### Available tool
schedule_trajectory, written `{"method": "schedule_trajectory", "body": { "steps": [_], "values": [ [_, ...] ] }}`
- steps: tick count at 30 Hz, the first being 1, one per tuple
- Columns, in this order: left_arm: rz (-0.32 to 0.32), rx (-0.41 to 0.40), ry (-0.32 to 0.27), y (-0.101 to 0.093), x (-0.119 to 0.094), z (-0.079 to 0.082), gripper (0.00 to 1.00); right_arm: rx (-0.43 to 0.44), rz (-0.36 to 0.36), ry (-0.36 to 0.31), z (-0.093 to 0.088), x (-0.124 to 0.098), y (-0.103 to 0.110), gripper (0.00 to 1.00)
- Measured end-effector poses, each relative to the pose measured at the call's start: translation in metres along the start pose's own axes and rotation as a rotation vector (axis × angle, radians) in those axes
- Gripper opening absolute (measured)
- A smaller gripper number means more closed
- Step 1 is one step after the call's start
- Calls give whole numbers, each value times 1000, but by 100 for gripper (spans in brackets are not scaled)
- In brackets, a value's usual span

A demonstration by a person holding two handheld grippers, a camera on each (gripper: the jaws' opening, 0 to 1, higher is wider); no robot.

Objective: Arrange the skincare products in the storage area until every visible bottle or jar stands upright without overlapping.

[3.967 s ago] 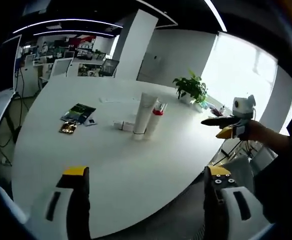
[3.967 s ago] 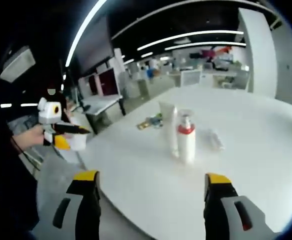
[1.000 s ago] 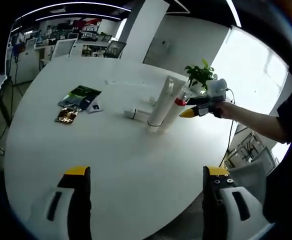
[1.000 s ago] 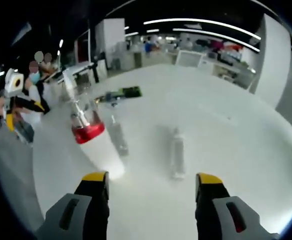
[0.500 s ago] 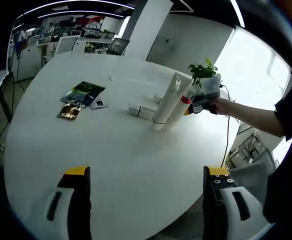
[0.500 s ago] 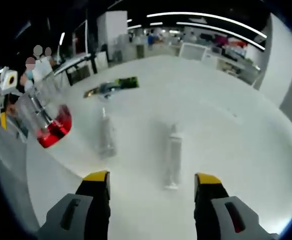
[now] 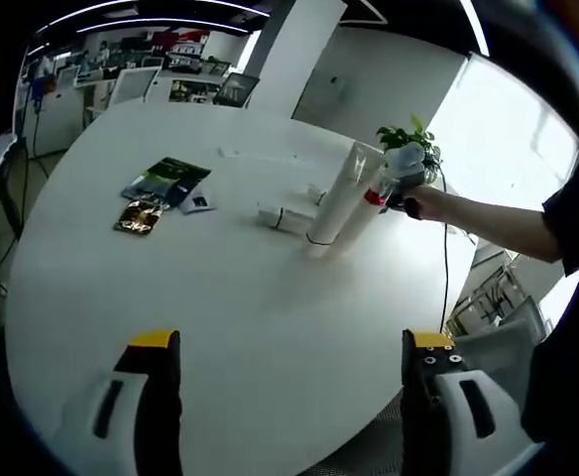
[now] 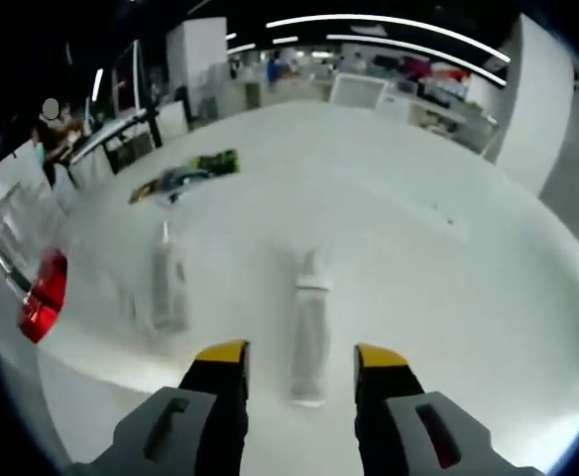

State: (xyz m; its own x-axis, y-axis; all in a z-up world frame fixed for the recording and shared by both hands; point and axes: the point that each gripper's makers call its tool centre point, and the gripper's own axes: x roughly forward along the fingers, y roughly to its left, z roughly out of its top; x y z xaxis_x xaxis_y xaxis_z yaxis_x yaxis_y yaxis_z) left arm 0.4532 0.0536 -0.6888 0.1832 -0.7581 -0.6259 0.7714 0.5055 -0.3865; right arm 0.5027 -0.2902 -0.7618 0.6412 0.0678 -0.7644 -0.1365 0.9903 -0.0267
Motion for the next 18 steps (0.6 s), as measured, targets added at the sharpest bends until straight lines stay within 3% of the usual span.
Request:
{"method": "schedule_trajectory", "body": {
  "steps": [7,10,18],
  "values": [
    [1,-8,-2,1,-2,-2,87,-37,-15,41,-6,7,0,26],
    [6,-10,-3,3,-4,-3,87,-65,-24,53,-9,8,-2,13],
    [11,-17,-8,3,-7,-4,86,-91,-51,45,-6,2,-6,11]
  ]
}}
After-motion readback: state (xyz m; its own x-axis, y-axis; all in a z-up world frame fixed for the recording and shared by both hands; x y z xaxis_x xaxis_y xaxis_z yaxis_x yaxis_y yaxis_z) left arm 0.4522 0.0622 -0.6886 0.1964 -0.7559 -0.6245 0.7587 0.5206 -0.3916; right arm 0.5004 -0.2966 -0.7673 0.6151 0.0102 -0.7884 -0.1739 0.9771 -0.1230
